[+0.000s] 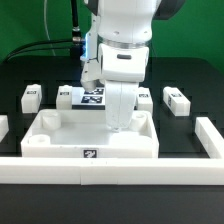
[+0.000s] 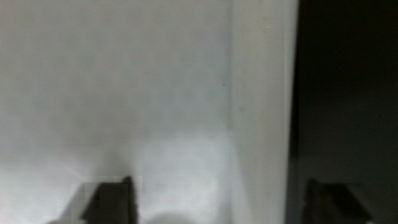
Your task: Assemble desk
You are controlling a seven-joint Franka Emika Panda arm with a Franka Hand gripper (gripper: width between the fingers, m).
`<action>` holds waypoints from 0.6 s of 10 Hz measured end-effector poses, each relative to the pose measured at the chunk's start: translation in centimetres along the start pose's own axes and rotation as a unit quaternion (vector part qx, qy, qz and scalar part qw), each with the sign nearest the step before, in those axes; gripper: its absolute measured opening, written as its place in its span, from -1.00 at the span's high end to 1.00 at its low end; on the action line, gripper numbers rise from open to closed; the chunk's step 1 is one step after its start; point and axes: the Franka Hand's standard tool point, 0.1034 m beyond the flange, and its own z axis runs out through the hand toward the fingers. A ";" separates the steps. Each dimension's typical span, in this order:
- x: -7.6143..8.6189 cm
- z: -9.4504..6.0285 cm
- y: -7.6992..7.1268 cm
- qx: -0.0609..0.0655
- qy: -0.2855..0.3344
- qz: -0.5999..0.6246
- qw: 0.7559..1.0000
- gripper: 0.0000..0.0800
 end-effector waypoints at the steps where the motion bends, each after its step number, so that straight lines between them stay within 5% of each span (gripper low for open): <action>1: 0.0 0.0 0.0 0.000 0.000 0.000 1.000 0.02; 3: 0.0 0.0 0.0 0.000 0.000 0.000 1.000 0.81; 6: 0.0 -0.1 0.2 -0.003 0.000 0.000 1.000 0.83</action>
Offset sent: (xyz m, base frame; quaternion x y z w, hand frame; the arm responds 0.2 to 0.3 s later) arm 0.0000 0.0000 0.0000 0.0000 0.0000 0.0000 1.0000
